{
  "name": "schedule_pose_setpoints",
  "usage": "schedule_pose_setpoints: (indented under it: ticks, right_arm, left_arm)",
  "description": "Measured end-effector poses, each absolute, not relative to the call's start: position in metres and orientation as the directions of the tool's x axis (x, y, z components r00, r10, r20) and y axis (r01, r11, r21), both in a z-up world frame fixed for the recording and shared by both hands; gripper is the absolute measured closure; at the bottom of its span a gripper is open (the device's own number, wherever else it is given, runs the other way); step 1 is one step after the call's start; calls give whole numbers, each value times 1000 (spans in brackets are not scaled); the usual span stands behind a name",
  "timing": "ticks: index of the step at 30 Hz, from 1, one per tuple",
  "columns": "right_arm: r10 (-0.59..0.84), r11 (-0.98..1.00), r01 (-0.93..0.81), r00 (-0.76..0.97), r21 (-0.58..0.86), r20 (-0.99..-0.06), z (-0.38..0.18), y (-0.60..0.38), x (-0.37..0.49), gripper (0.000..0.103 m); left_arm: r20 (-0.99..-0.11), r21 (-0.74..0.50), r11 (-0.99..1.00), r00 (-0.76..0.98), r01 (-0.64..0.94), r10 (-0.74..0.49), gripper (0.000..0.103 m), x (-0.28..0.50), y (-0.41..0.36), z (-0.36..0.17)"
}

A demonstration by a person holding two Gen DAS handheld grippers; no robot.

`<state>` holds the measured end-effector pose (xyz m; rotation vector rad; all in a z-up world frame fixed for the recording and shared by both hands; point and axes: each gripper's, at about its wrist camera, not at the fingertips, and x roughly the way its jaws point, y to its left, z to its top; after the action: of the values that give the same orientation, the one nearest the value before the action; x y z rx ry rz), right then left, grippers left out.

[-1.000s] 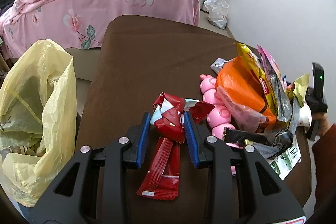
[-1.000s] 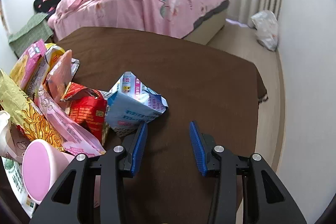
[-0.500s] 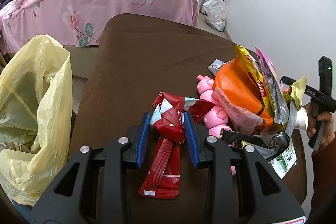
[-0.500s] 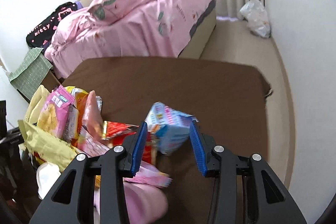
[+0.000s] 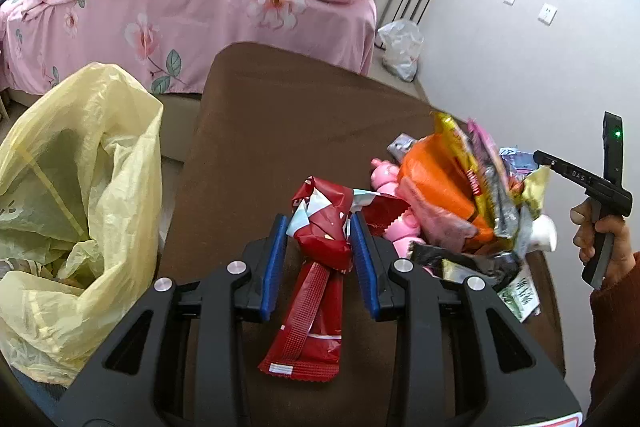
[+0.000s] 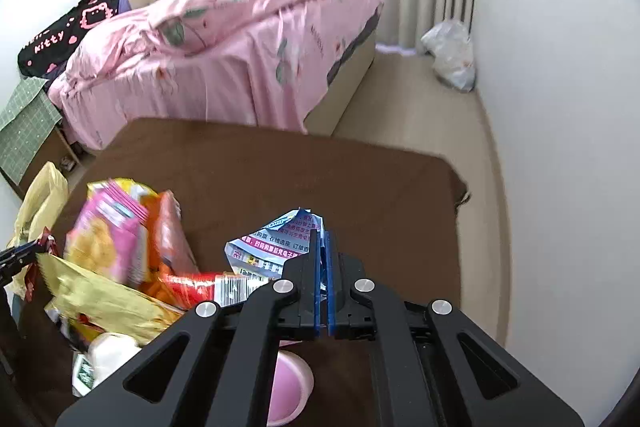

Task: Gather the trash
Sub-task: 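Grasp the blue-and-white snack box with the right gripper while the left gripper holds the red wrapper, then carry both items over the yellow bag and open both grippers to drop them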

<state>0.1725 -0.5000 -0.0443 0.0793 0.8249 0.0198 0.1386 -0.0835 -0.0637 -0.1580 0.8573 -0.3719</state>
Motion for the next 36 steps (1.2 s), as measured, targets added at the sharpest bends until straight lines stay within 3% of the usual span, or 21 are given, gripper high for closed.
schedule_pose_setpoints:
  ticks: [9, 17, 27, 36]
  right_arm:
    - [-47, 999, 22, 780, -49, -624, 33, -451, 131, 99]
    - [43, 997, -74, 822, -32, -567, 66, -376, 101, 99]
    - [179, 969, -242, 825, -48, -536, 76, -268, 92, 99]
    - [312, 929, -370, 772, 8, -554, 62, -195, 113, 99]
  left_arm:
    - [-610, -291, 901, 663, 321, -433, 72, 116, -62, -23]
    - [-553, -270, 903, 713, 335, -431, 72, 91, -25, -1]
    - [-525, -251, 954, 805, 162, -275, 72, 75, 65, 8]
    - [-563, -251, 966, 821, -63, -93, 72, 84, 130, -4]
